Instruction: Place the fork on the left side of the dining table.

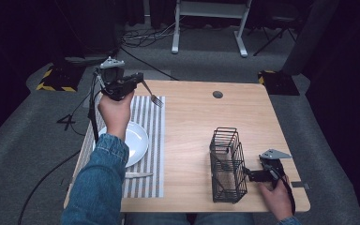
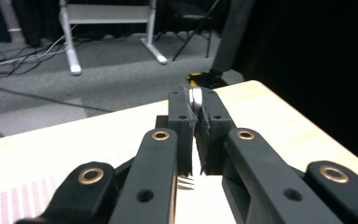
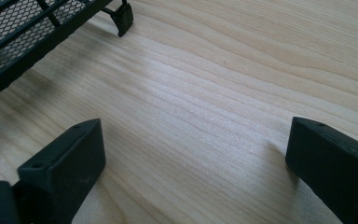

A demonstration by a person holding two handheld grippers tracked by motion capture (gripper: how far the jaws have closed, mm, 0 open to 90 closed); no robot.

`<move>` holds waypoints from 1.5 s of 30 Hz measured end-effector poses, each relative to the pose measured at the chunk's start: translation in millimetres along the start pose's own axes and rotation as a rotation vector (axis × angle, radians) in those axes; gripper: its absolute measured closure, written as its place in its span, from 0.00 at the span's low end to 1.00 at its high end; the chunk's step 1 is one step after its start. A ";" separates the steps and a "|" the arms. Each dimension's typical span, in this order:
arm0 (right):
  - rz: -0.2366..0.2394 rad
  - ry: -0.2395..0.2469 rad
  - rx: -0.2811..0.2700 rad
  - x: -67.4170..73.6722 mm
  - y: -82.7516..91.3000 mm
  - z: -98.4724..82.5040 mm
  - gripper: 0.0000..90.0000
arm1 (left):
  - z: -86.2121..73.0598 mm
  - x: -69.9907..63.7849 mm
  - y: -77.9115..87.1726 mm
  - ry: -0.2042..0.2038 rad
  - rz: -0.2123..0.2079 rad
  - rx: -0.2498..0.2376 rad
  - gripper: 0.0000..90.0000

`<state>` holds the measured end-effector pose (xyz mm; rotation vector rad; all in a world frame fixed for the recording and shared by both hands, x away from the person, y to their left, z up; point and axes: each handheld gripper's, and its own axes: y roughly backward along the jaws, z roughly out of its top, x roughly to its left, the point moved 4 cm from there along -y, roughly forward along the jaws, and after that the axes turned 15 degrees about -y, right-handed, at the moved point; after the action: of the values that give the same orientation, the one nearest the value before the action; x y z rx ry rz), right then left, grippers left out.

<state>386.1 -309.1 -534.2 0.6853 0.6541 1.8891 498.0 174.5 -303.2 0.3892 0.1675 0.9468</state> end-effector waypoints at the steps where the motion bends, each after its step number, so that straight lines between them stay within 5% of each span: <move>1: 0.000 0.000 0.000 0.0 0.0 0.0 0.05 | -1.4 3.1 -1.8 0.005 0.008 0.007 0.95; 17: 0.000 0.001 -0.001 0.0 -0.1 0.1 0.05 | -35.1 41.8 -30.7 0.107 0.094 0.087 0.95; 45: -0.001 0.000 0.000 0.1 0.0 0.0 0.05 | -79.2 59.8 -49.8 0.193 0.116 0.139 0.95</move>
<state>386.1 -309.0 -534.2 0.6848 0.6540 1.8885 545.9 217.2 -393.8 0.4395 0.3913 1.0905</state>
